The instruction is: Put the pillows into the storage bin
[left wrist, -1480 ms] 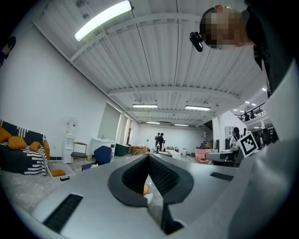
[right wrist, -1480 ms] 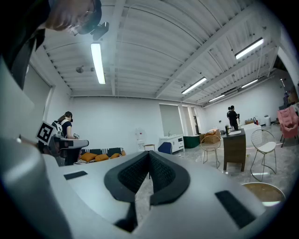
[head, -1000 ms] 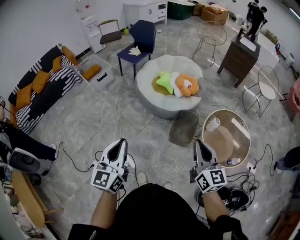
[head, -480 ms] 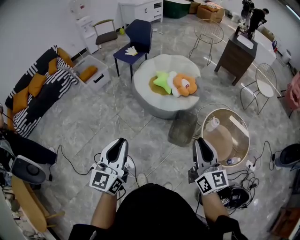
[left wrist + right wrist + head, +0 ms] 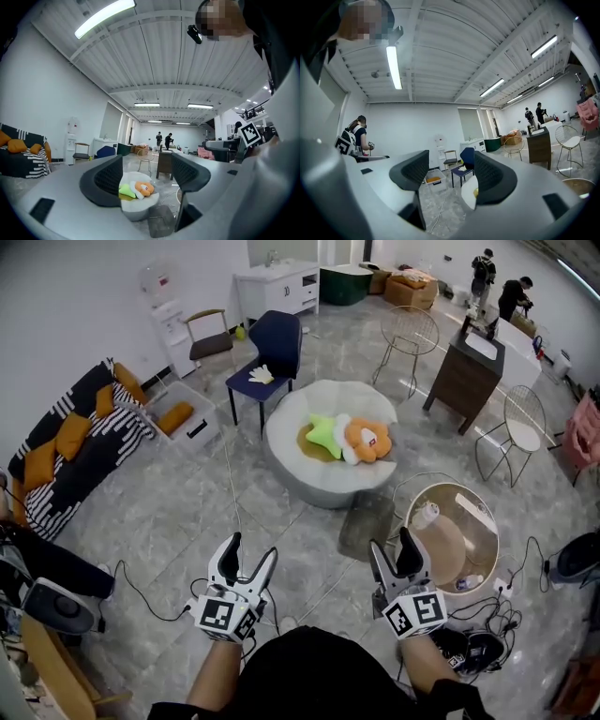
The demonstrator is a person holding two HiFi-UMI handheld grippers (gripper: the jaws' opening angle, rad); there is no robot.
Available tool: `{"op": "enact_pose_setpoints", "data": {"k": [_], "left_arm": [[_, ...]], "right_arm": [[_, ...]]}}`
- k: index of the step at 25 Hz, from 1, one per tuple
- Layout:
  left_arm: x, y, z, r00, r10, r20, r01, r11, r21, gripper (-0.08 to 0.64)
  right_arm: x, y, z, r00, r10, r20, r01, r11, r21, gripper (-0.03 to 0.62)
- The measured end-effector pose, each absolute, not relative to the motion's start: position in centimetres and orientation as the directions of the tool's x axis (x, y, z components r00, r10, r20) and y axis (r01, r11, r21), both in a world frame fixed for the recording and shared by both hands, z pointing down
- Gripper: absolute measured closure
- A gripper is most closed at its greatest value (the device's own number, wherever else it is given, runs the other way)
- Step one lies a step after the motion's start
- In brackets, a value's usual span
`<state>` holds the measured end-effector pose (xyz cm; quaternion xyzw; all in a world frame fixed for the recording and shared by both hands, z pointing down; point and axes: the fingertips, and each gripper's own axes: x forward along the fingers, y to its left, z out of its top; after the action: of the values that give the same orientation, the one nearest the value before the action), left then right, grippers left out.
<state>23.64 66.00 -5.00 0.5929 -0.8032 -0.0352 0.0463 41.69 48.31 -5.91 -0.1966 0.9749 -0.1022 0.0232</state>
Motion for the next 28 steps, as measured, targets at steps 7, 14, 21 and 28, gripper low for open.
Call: {"op": "enact_pose_setpoints", "data": {"k": [7,14,21,28], "left_arm": [[20.0,67.1,-5.5,-0.301,-0.953,0.012,-0.940,0.299,0.164,0.207],[16.6,69.0,-5.0,-0.301,-0.953,0.015,-0.941,0.300,0.160,0.207],[15.4,67.8,-4.5,-0.298,-0.954,0.028,-0.940,0.298,0.167,0.206],[13.3,63.6,-4.2,-0.301,-0.953,0.031,-0.942,0.302,0.146,0.206]], "right_arm": [[38.0,49.2,-6.5,-0.911,-0.413,0.002,-0.407,0.895,-0.183,0.285],[35.8,50.7,-6.2,-0.892,-0.452,0.024,-0.448,0.876,-0.180,0.285],[34.3,49.7,-5.0,-0.895,-0.443,0.057,-0.445,0.874,-0.195,0.285],[30.7,44.5,-3.1,-0.912,-0.404,0.072,-0.410,0.886,-0.218,0.287]]}}
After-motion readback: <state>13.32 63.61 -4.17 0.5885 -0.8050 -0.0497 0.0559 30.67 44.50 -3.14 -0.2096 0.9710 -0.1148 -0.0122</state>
